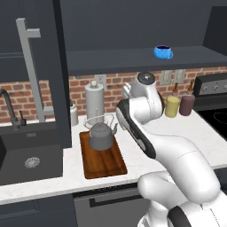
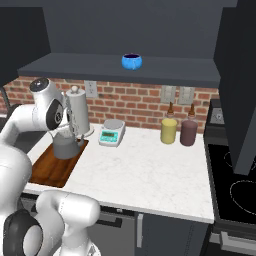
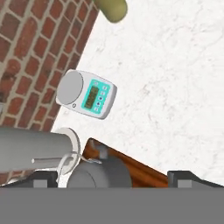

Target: Pick the kettle from the counter and place it on the tray. Then pick the mug from the cabinet and place it on the tray. Then close the cabinet doors.

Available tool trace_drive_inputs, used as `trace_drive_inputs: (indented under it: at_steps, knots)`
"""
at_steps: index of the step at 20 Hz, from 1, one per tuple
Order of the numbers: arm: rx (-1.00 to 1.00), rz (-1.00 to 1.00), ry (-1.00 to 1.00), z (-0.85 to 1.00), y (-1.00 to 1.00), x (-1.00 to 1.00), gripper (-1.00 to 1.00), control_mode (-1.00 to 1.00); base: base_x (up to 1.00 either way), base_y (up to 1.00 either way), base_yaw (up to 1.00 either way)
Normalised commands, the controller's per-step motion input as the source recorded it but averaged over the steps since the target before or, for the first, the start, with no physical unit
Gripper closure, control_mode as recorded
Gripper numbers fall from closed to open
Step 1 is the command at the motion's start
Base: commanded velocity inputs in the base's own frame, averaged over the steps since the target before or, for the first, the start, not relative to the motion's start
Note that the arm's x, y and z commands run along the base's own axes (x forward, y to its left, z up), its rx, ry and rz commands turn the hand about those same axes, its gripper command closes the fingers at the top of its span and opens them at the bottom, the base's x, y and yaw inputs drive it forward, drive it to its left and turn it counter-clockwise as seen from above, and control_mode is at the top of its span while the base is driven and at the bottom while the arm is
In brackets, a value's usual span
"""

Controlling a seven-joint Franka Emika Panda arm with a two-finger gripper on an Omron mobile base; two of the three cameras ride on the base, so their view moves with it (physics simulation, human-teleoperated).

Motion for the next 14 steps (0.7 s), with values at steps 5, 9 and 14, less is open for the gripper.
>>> trace_drive_inputs:
  at_steps: [5,9,14]
  knots:
    - [-0.1,0.07,0.0,0.18,-0.86,-0.18,-1.0,-1.0,0.0,0.0,0.0]
    - [-0.13,0.14,0.0,0.37,-0.88,-0.07,-1.0,-1.0,0.0,0.0,0.0]
    - [-0.17,0.21,-0.04,0.52,-0.86,0.0,-1.0,-1.0,0.0,0.0,0.0]
